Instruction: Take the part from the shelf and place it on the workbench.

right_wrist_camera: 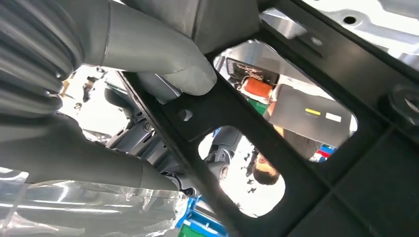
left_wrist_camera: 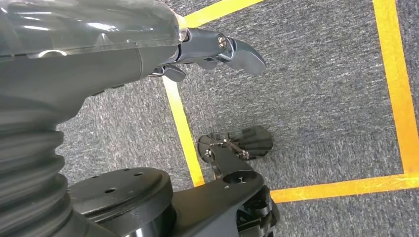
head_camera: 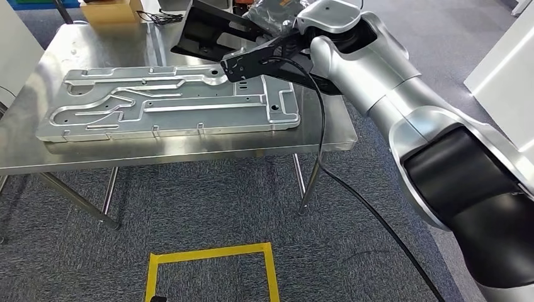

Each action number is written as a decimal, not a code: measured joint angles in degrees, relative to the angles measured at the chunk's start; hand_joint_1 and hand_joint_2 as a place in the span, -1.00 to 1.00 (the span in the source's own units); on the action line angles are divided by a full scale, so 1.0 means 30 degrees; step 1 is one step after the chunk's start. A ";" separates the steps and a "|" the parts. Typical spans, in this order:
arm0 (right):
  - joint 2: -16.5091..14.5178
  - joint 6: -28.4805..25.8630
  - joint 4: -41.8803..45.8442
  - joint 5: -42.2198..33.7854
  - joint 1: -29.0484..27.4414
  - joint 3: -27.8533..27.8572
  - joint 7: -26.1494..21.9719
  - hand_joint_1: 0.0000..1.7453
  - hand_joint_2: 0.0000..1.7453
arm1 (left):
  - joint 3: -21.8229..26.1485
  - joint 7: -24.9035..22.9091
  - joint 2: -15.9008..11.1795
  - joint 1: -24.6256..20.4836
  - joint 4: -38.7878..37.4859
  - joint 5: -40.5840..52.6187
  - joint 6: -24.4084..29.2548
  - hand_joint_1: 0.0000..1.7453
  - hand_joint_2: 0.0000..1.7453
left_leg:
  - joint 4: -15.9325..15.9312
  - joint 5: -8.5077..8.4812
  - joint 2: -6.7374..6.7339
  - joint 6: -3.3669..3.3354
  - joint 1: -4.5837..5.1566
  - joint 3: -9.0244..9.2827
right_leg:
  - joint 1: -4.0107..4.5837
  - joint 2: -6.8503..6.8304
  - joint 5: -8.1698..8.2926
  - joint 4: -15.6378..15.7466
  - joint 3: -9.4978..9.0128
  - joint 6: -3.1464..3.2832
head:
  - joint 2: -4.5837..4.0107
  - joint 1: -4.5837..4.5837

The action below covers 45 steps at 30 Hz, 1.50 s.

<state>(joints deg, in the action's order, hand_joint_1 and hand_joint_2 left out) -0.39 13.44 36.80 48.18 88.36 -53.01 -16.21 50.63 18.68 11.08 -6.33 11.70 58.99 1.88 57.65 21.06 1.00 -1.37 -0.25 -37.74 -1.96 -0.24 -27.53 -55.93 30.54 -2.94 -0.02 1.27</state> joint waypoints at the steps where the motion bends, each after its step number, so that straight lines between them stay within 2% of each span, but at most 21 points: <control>1: -0.0064 -0.0004 -0.0109 -0.0002 0.0080 -0.0075 0.0004 1.00 1.00 | 0.0007 0.0002 0.0000 0.0009 0.0000 0.0000 0.0000 -1.00 1.00 | -0.0001 -0.0002 0.0002 0.0003 -0.0001 0.0000 | 0.0001 -0.0001 -0.0002 -0.0003 -0.0004 0.0004 | 0.0000 0.0000; 12: -0.0155 0.0244 -0.0973 -0.0042 0.0681 -0.0947 0.0321 1.00 1.00 | 0.0018 0.0033 0.0024 0.0013 -0.0002 0.0080 -0.0524 -1.00 1.00 | 0.0004 -0.0006 -0.0001 0.0000 0.0000 0.0002 | -0.0001 0.0004 0.0005 -0.0007 -0.0005 0.0006 | 0.0000 0.0000; 16: -0.0152 0.0209 -0.1091 -0.0437 0.0801 -0.1316 0.0224 1.00 1.00 | 0.0020 0.0018 0.0051 0.0015 0.0004 0.0062 -0.0914 -1.00 1.00 | 0.0108 0.0085 -0.0002 -0.0037 0.0086 -0.0015 | -0.0023 0.0016 0.0000 0.0034 -0.0023 -0.0076 | 0.0000 0.0000; 20: -0.0144 0.0109 -0.1131 -0.0887 0.0833 -0.1714 0.0266 1.00 1.00 | 0.0071 -0.0271 0.0045 0.0015 0.0004 0.0002 -0.1040 -1.00 1.00 | 0.0173 0.0213 -0.0012 -0.0170 0.0137 -0.0023 | -0.0060 0.0043 -0.0016 0.0024 -0.0077 -0.0213 | 0.0000 0.0000; 23: -0.0104 0.0088 -0.1139 -0.1033 0.0925 -0.1925 0.0291 1.00 1.00 | 0.0128 -0.0368 0.0042 0.0021 0.0002 -0.0015 -0.1024 -1.00 1.00 | 0.0007 0.0366 -0.0028 -0.0412 0.0098 0.0154 | -0.0117 0.0040 -0.0062 -0.0261 -0.0090 -0.0361 | 0.0000 0.0000; 25: -0.0061 0.0060 -0.1146 -0.1113 0.1042 -0.2057 0.0302 1.00 1.00 | 0.0147 -0.0392 0.0038 0.0022 0.0004 -0.0016 -0.1031 -1.00 1.00 | -0.0136 0.0551 -0.0013 -0.0646 0.0063 0.0356 | -0.0125 0.0042 -0.0656 -0.1488 0.0556 -0.0307 | 0.0000 0.0000; 28: 0.0000 -0.0035 -0.1175 -0.1273 0.1041 -0.2273 0.0297 1.00 1.00 | 0.0187 -0.0401 0.0042 0.0050 0.0004 -0.0054 -0.1082 -1.00 1.00 | -0.0142 0.0846 -0.0045 -0.0794 0.0140 0.0621 | 0.0006 0.0051 -0.2006 -0.5349 0.2901 -0.0156 | 0.0000 0.0000; 29: 0.0040 -0.0069 -0.1201 -0.1311 0.0960 -0.2361 0.0297 1.00 1.00 | 0.0211 -0.0401 0.0044 0.0085 0.0004 -0.0067 -0.1100 -1.00 1.00 | -0.0125 0.0966 -0.0044 -0.0785 0.0179 0.0793 | 0.0045 0.0050 -0.1999 -0.6048 0.3473 -0.0091 | 0.0000 0.0000; 30: 0.0085 -0.0100 -0.1237 -0.1348 0.0884 -0.2450 0.0297 1.00 1.00 | 0.0239 -0.0403 0.0042 0.0130 0.0004 -0.0071 -0.1118 -1.00 1.00 | -0.0099 0.1110 -0.0030 -0.0753 0.0218 0.1008 | 0.0093 0.0050 -0.1594 -0.6034 0.3727 0.0007 | 0.0000 0.0000; 31: 0.0121 -0.0135 -0.1268 -0.1390 0.0840 -0.2523 0.0297 1.00 1.00 | 0.0262 -0.0406 0.0040 0.0170 0.0004 -0.0069 -0.1129 -1.00 1.00 | -0.0070 0.1272 -0.0015 -0.0703 0.0249 0.1252 | 0.0157 0.0050 -0.0836 -0.5231 0.3599 0.0137 | 0.0000 0.0000; 32: 0.0170 -0.0180 -0.1299 -0.1462 0.0827 -0.2588 0.0286 1.00 1.00 | 0.0281 -0.0414 0.0047 0.0209 0.0002 -0.0067 -0.1138 -1.00 1.00 | -0.0052 0.1459 -0.0007 -0.0648 0.0268 0.1493 | 0.0257 0.0039 0.0202 -0.3868 0.3217 0.0323 | 0.0000 0.0000; 33: 0.0223 -0.0226 -0.1332 -0.1557 0.0846 -0.2641 0.0262 1.00 1.00 | 0.0291 -0.0435 0.0062 0.0236 -0.0004 -0.0066 -0.1155 -1.00 1.00 | -0.0027 0.1650 -0.0005 -0.0571 0.0298 0.1735 | 0.0375 0.0032 0.0993 -0.2521 0.2808 0.0509 | 0.0000 0.0002; 34: 0.0280 -0.0268 -0.1363 -0.1670 0.0870 -0.2683 0.0228 1.00 1.00 | 0.0297 -0.0472 0.0076 0.0238 -0.0009 -0.0066 -0.1169 -1.00 1.00 | -0.0033 0.1815 -0.0002 -0.0481 0.0301 0.1905 | 0.0477 0.0030 0.1395 -0.1461 0.2454 0.0656 | 0.0000 0.0004; 35: 0.0329 -0.0304 -0.1392 -0.1799 0.0889 -0.2725 0.0188 1.00 1.00 | 0.0302 -0.0516 0.0087 0.0231 -0.0015 -0.0066 -0.1184 -1.00 1.00 | -0.0092 0.1955 -0.0009 -0.0365 0.0295 0.2051 | 0.0572 0.0037 0.1549 -0.0786 0.2213 0.0798 | 0.0000 0.0000; 38: 0.0398 -0.0414 -0.1427 -0.2055 0.0908 -0.2802 0.0120 1.00 1.00 | 0.0317 -0.0603 0.0055 0.0215 -0.0015 -0.0064 -0.1195 -1.00 1.00 | 0.0383 0.1816 -0.0039 0.0030 0.0289 0.2245 | 0.0543 0.0097 0.1118 -0.0183 0.1487 0.1132 | 0.0000 -0.0004; 40: 0.0439 -0.0517 -0.1434 -0.2113 0.0925 -0.2825 0.0122 1.00 1.00 | 0.0319 -0.0603 0.0015 0.0221 -0.0006 -0.0064 -0.1195 -1.00 1.00 | 0.1977 0.1415 -0.0072 0.0245 0.0244 0.1530 | 0.0412 0.0072 0.0832 0.0049 0.0705 0.1269 | 0.0000 0.0005; 41: 0.0448 -0.0545 -0.1439 -0.2124 0.0905 -0.2842 0.0129 1.00 1.00 | 0.0317 -0.0601 -0.0002 0.0231 -0.0004 -0.0064 -0.1195 -1.00 1.00 | 0.3073 0.1378 -0.0101 0.0343 0.0163 0.0791 | 0.0389 0.0061 0.0616 0.0145 0.0328 0.1292 | 0.0000 0.0005; 42: 0.0453 -0.0565 -0.1445 -0.2149 0.0850 -0.2867 0.0126 1.00 1.00 | 0.0317 -0.0601 -0.0005 0.0251 -0.0004 -0.0066 -0.1193 -1.00 1.00 | 0.4083 0.1666 -0.0132 0.0465 0.0074 -0.0023 | 0.0369 0.0062 0.0361 0.0219 -0.0047 0.1301 | 0.0000 0.0009; 43: 0.0453 -0.0567 -0.1450 -0.2186 0.0759 -0.2896 0.0115 1.00 1.00 | 0.0319 -0.0599 -0.0011 0.0296 -0.0004 -0.0066 -0.1191 -1.00 1.00 | 0.4758 0.2332 -0.0159 0.0595 -0.0021 -0.0791 | 0.0345 0.0083 0.0064 0.0292 -0.0454 0.1276 | 0.0000 0.0007; 44: 0.0455 -0.0567 -0.1457 -0.2242 0.0651 -0.2925 0.0104 1.00 1.00 | 0.0321 -0.0594 -0.0016 0.0356 -0.0004 -0.0066 -0.1189 -1.00 1.00 | 0.4972 0.3198 -0.0186 0.0713 -0.0100 -0.1416 | 0.0303 0.0109 -0.0269 0.0355 -0.0913 0.1228 | 0.0000 0.0007; 45: 0.0459 -0.0570 -0.1468 -0.2309 0.0547 -0.2953 0.0093 1.00 1.00 | 0.0322 -0.0588 -0.0024 0.0422 -0.0004 -0.0064 -0.1188 -1.00 1.00 | 0.4689 0.3928 -0.0210 0.0819 -0.0164 -0.1844 | 0.0236 0.0133 -0.0642 0.0396 -0.1415 0.1162 | 0.0000 0.0007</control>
<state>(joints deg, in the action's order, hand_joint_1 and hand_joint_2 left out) 0.99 11.73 32.40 41.25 90.00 -61.87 -15.93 51.60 16.92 11.01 -5.06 11.69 58.80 -1.68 71.72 32.85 0.37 1.09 -0.74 -43.27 -1.25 0.16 -29.46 -54.74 26.29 0.55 -0.02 1.29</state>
